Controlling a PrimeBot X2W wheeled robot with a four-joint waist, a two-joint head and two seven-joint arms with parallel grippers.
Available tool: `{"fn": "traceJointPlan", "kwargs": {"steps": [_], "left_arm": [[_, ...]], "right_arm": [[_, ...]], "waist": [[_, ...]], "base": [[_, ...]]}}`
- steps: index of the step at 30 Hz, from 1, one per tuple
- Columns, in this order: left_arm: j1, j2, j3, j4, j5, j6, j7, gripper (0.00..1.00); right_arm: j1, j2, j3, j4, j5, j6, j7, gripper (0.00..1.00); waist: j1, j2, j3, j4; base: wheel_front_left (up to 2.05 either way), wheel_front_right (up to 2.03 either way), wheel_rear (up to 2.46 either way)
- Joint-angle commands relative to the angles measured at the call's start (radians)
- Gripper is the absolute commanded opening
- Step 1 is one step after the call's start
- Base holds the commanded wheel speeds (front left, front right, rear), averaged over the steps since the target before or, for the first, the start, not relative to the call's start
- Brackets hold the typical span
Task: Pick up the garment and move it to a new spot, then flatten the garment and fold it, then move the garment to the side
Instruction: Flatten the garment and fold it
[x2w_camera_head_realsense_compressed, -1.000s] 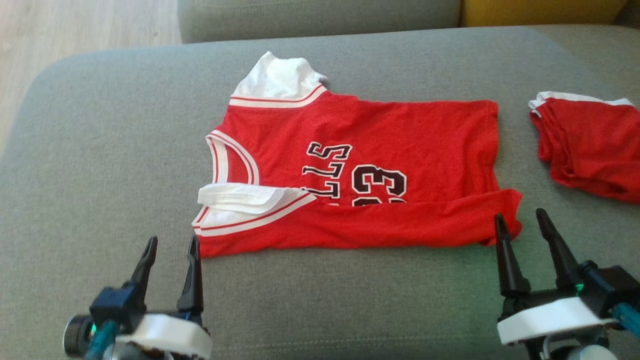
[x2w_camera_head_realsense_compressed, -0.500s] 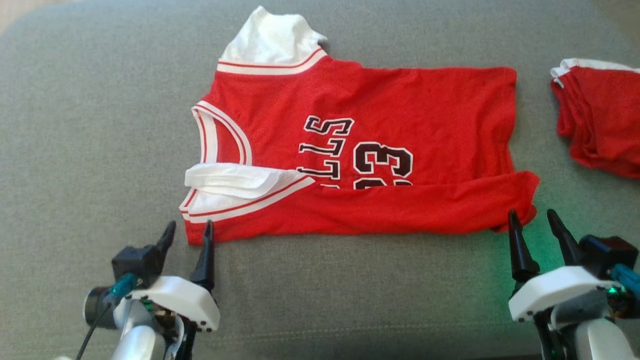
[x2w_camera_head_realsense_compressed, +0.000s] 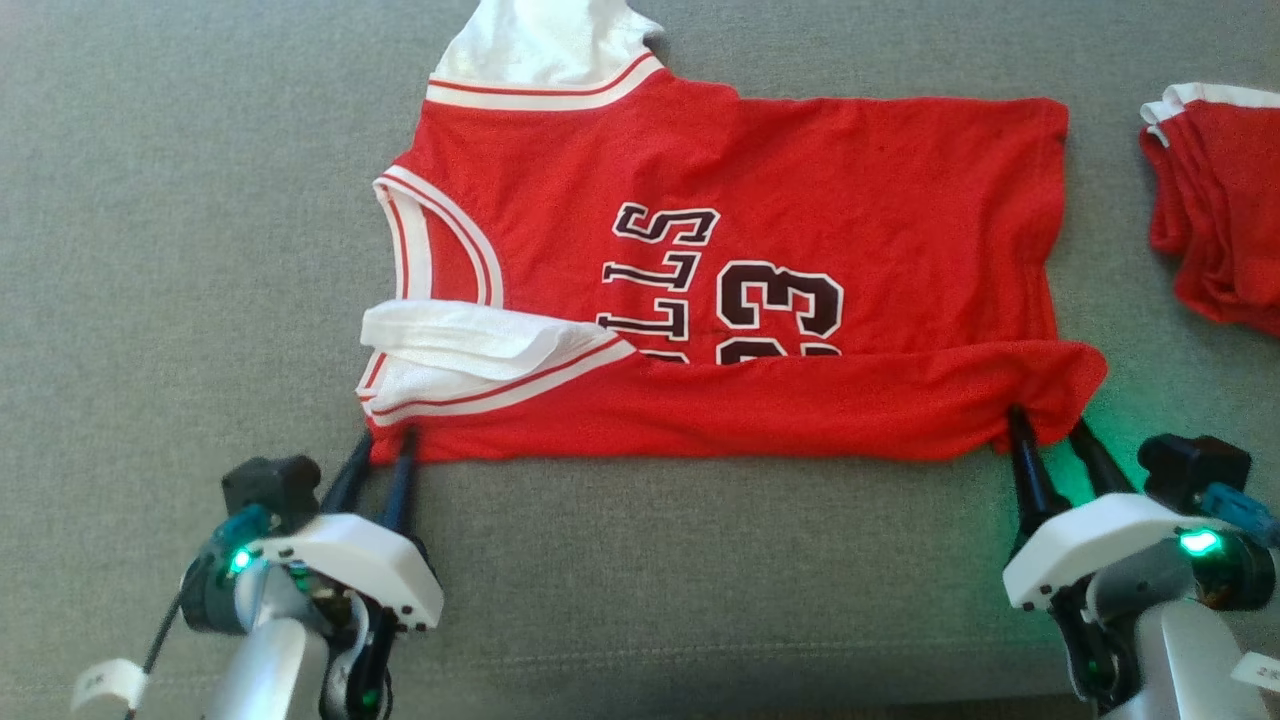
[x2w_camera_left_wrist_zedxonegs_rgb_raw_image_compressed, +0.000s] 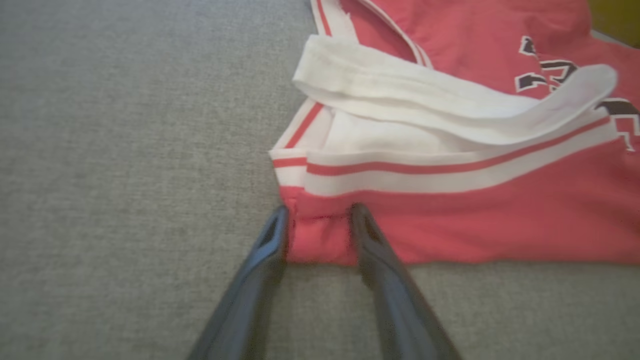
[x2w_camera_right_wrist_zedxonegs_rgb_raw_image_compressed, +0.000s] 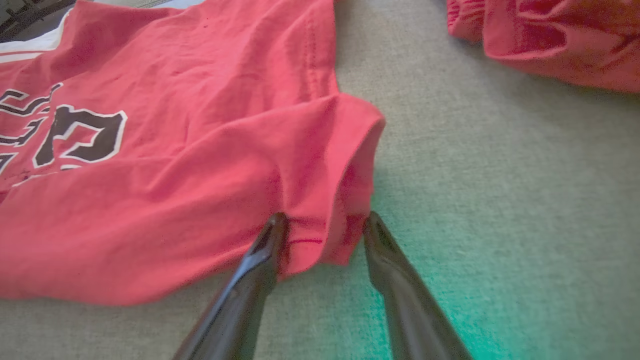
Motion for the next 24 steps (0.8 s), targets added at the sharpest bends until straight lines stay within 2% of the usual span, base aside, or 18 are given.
{"fn": "traceJointPlan", "kwargs": {"steps": [1,7,14,17,24], "left_arm": [[-0.015,0.012,0.026,-0.001,-0.005,-0.006,0.017,0.0],[-0.002,0.03,0.042,-0.056,-0.008,0.004,-0.013,0.0],[0.063,0.035,0.053,-0.152,-0.022,0.019,-0.02,0.0],[0.125,0.036,0.054,-0.218,-0.029,0.034,-0.013,0.0],[0.23,0.031,0.044,-0.296,-0.035,0.066,0.019,0.0]], "right_arm": [[-0.024,-0.008,0.026,-0.018,0.004,-0.001,0.009,0.0],[-0.013,-0.008,0.023,-0.049,0.027,-0.001,0.021,0.0],[0.052,-0.008,0.021,-0.147,0.039,-0.001,0.065,0.0],[0.12,-0.008,0.01,-0.217,0.035,-0.001,0.117,0.0],[0.221,-0.008,-0.025,-0.279,0.035,-0.001,0.186,0.0]], "waist": [[0.0,0.0,0.003,0.001],[0.0,0.0,0.001,0.01],[0.0,0.0,-0.028,0.02],[0.0,0.0,-0.059,0.031],[0.0,0.0,-0.113,0.046]], "base": [[0.0,0.0,0.0],[0.0,0.0,0.0],[0.0,0.0,0.0],[0.0,0.0,0.0],[0.0,0.0,0.0]]}}
